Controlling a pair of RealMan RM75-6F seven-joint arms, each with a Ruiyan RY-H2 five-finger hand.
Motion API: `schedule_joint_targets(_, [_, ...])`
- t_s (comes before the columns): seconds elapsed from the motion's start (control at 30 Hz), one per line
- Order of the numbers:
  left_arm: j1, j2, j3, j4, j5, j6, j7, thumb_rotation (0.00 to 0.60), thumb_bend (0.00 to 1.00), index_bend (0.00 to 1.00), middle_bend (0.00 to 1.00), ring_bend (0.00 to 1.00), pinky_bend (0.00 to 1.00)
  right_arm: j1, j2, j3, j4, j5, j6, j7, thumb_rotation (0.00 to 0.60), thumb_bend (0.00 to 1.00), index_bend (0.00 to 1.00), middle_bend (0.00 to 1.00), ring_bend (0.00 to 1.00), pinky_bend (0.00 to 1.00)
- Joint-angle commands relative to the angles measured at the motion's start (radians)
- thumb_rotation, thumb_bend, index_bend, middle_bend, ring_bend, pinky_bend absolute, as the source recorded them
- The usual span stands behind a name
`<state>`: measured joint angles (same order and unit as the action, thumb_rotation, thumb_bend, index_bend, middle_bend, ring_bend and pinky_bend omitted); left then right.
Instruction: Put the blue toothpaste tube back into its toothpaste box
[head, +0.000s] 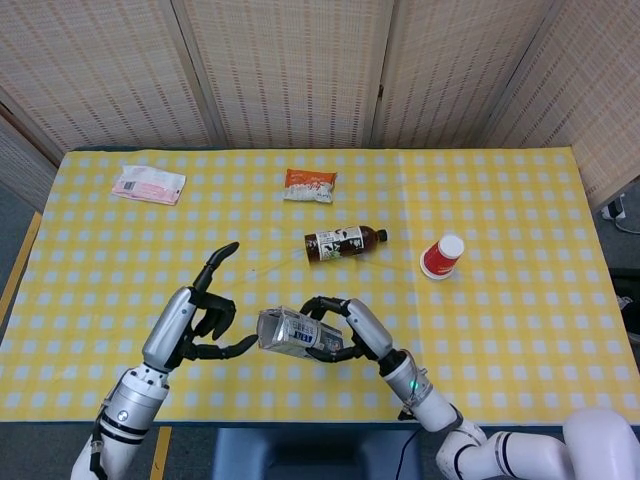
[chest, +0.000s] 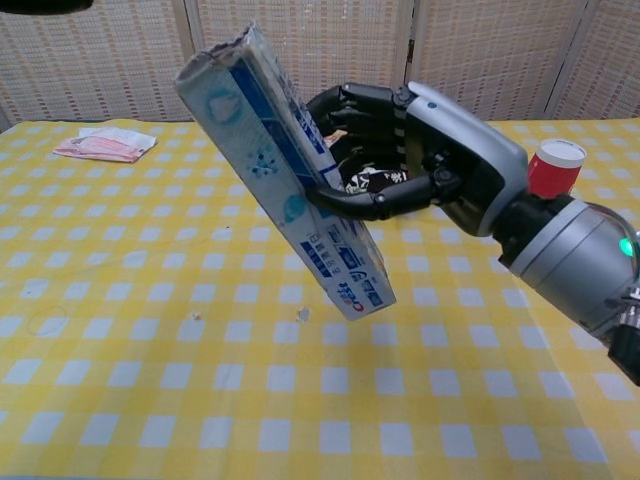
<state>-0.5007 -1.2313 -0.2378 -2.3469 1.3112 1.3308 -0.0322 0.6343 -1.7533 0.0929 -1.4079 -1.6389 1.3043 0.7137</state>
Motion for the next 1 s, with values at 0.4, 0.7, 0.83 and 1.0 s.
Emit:
schedule_joint_targets(0.4, [0.129, 0.066, 0.166, 0.566, 0.238, 0.081, 0.184, 0.600, 0.25, 0.21, 0.27, 0.16, 0.10, -0.036, 0.205, -0.008, -0.126, 0.137, -0.129, -0.523, 0.600, 0.30, 0.40, 0.43, 0.45, 0.45])
schedule_joint_targets(0.7, [0.179, 0.007, 0.220, 0.751, 0.287, 0.115, 0.222, 0.600, 0.25, 0.17, 0.18, 0.07, 0.04, -0.024, 0.202, -0.005, -0.068, 0.242, -0.229, -0.725, 0.600, 0.30, 0.40, 0.43, 0.45, 0.45])
schedule_joint_targets(0.83, [0.187, 0.000, 0.220, 0.784, 0.289, 0.119, 0.194, 0.600, 0.25, 0.17, 0.18, 0.07, 0.04, -0.021, 0.163, -0.005, -0.016, 0.265, -0.254, -0.742, 0.600, 0.30, 0.41, 0.43, 0.45, 0.45])
schedule_joint_targets(1.0, [0.192, 0.002, 0.221, 0.794, 0.285, 0.110, 0.187, 0.600, 0.25, 0.16, 0.18, 0.07, 0.04, -0.013, 0.116, -0.005, 0.043, 0.270, -0.282, -0.727, 0.600, 0.30, 0.40, 0.41, 0.44, 0.43])
